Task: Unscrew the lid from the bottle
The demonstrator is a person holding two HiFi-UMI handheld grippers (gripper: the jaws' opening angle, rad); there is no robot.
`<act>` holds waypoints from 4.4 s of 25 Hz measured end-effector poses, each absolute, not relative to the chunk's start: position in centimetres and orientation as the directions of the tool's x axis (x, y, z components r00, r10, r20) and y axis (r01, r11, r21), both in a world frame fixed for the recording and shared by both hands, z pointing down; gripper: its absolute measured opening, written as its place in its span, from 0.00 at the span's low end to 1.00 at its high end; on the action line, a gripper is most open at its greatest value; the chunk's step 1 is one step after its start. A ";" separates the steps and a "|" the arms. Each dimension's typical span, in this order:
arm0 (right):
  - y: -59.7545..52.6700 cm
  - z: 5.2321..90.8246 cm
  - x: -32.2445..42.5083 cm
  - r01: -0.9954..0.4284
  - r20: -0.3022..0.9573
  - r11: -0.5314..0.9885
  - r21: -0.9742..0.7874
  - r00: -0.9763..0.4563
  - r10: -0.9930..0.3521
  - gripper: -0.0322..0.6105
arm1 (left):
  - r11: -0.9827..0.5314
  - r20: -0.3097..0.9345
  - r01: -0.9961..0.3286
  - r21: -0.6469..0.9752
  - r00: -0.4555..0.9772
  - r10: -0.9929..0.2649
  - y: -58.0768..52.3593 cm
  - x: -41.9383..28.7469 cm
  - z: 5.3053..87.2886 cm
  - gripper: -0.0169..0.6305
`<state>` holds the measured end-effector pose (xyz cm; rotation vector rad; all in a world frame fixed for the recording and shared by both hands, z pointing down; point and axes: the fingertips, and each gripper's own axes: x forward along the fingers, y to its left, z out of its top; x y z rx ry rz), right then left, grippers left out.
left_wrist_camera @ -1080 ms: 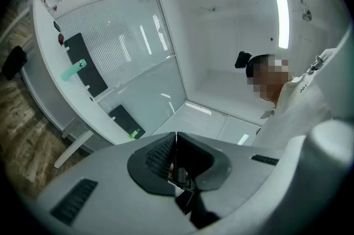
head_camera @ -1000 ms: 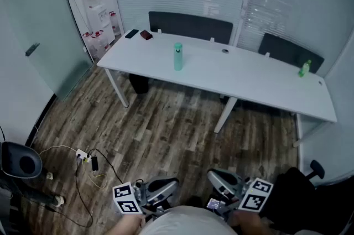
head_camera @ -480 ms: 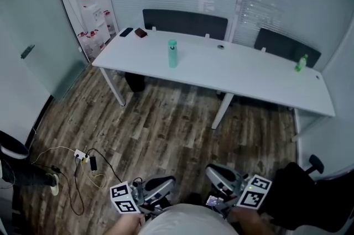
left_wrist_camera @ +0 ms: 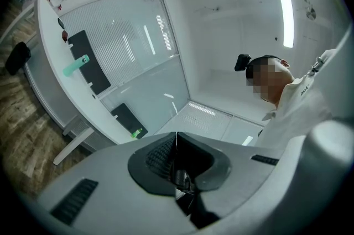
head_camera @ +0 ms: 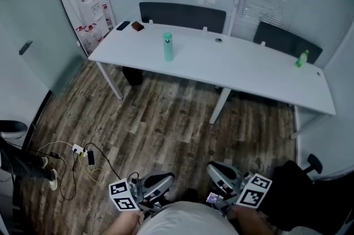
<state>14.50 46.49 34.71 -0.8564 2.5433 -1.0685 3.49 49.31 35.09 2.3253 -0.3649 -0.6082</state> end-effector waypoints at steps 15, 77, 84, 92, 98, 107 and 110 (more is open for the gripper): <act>43.0 36.5 17.5 -0.341 0.000 0.578 -0.741 -0.861 -0.508 0.09 | -0.684 -0.287 -0.204 0.700 0.797 -0.532 46.4 6.9 35.9 0.05; -11.3 41.9 6.2 -0.444 0.170 0.588 -0.676 -0.870 -0.462 0.09 | -0.594 -0.084 -0.432 0.679 0.758 -0.647 -8.1 -3.2 41.5 0.13; -12.2 42.4 4.9 -0.498 0.205 0.561 -0.662 -0.839 -0.503 0.09 | -0.613 -0.078 -0.398 0.682 0.793 -0.603 -9.4 -4.3 41.9 0.13; -12.2 42.5 3.9 -0.539 0.219 0.518 -0.664 -0.803 -0.554 0.09 | -0.632 -0.083 -0.353 0.689 0.829 -0.553 -10.3 -5.4 41.9 0.13; -13.9 42.7 3.5 -0.574 0.240 0.518 -0.634 -0.783 -0.574 0.09 | -0.634 -0.056 -0.358 0.685 0.842 -0.536 -11.5 -5.7 42.8 0.13; -20.8 43.2 1.8 -0.611 0.245 0.561 -0.559 -0.768 -0.592 0.09 | -0.687 0.002 -0.420 0.593 0.854 -0.520 -18.5 -4.2 44.3 0.17; -22.6 43.6 1.7 -0.644 0.260 0.558 -0.524 -0.745 -0.615 0.09 | -0.697 0.030 -0.454 0.555 0.849 -0.528 -20.4 -4.0 45.1 0.20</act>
